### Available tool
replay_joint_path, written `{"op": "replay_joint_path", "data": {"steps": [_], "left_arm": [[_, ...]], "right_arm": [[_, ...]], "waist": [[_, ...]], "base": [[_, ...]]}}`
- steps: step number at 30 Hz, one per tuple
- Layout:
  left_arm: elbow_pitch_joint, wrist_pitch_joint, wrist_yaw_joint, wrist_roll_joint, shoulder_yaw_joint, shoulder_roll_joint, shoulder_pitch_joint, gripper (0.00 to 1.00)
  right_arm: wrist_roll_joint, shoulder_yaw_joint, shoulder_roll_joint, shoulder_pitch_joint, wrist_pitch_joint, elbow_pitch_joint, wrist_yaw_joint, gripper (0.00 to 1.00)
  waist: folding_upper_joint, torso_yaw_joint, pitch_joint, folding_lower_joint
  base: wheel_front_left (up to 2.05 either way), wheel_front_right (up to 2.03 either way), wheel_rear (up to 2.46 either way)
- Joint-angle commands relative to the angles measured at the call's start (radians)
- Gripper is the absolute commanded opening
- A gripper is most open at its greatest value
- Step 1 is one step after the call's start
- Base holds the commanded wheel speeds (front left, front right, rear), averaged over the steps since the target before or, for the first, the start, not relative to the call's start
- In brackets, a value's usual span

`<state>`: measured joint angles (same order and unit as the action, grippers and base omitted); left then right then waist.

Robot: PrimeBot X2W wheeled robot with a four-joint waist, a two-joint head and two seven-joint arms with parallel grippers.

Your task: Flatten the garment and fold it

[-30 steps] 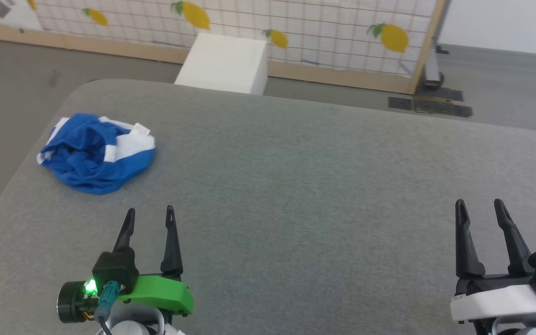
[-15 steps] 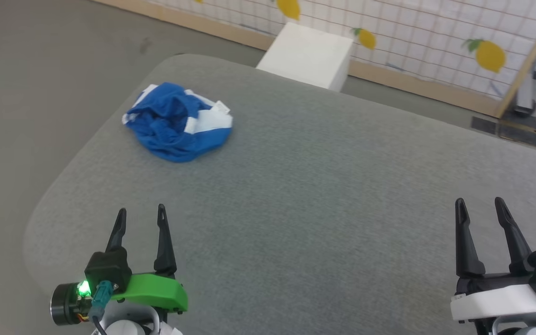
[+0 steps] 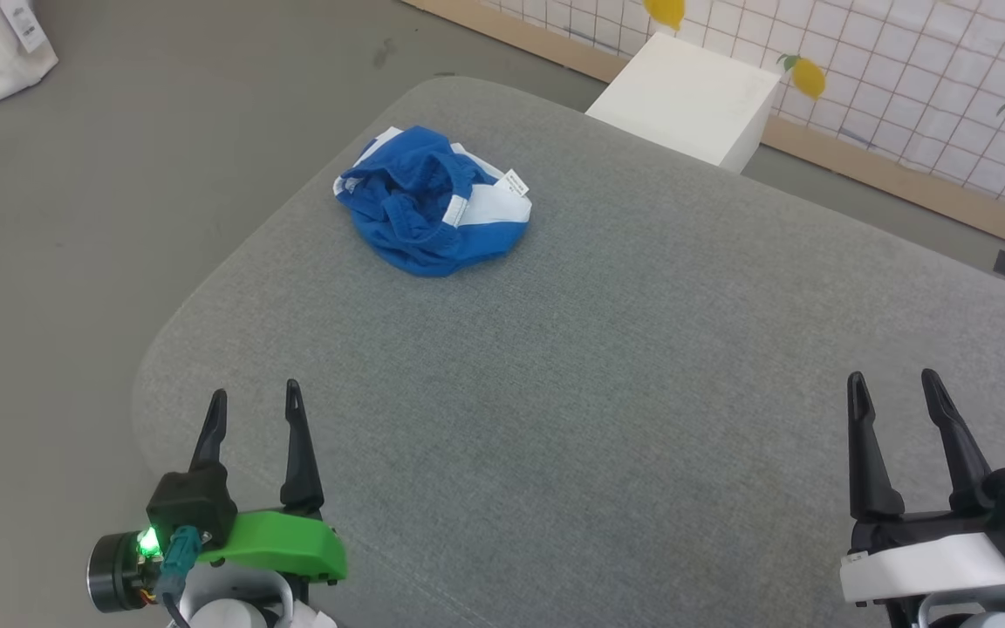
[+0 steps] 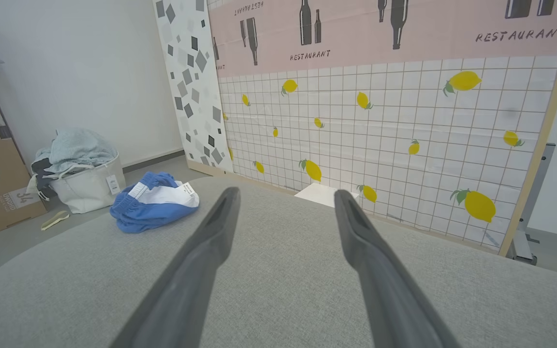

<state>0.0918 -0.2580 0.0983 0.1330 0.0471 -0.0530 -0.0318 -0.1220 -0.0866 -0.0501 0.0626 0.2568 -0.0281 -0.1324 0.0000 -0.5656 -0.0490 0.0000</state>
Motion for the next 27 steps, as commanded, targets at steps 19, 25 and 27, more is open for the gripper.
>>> {"op": "replay_joint_path", "data": {"steps": [19, 25, 27], "left_arm": [[0.205, 0.001, -0.137, 0.033, -0.175, -0.167, -0.465, 1.0], [0.409, 0.128, -0.206, 0.07, -0.135, -0.271, -0.731, 1.0], [0.469, 0.205, -0.22, 0.108, -0.115, -0.299, -0.809, 1.0]], "right_arm": [[0.085, 0.014, 0.0, -0.091, 0.005, -0.035, 0.002, 1.0], [0.118, 0.005, 0.0, -0.144, 0.005, -0.059, 0.002, 1.0], [0.123, 0.002, 0.0, -0.165, 0.005, -0.069, 0.002, 1.0]], "waist": [[0.0, 0.193, -0.182, 0.0], [0.0, 0.259, -0.286, 0.0], [0.0, 0.282, -0.318, 0.0]], "base": [[0.0, 0.0, 0.0], [0.0, 0.0, 0.0], [0.0, 0.0, 0.0]]}}
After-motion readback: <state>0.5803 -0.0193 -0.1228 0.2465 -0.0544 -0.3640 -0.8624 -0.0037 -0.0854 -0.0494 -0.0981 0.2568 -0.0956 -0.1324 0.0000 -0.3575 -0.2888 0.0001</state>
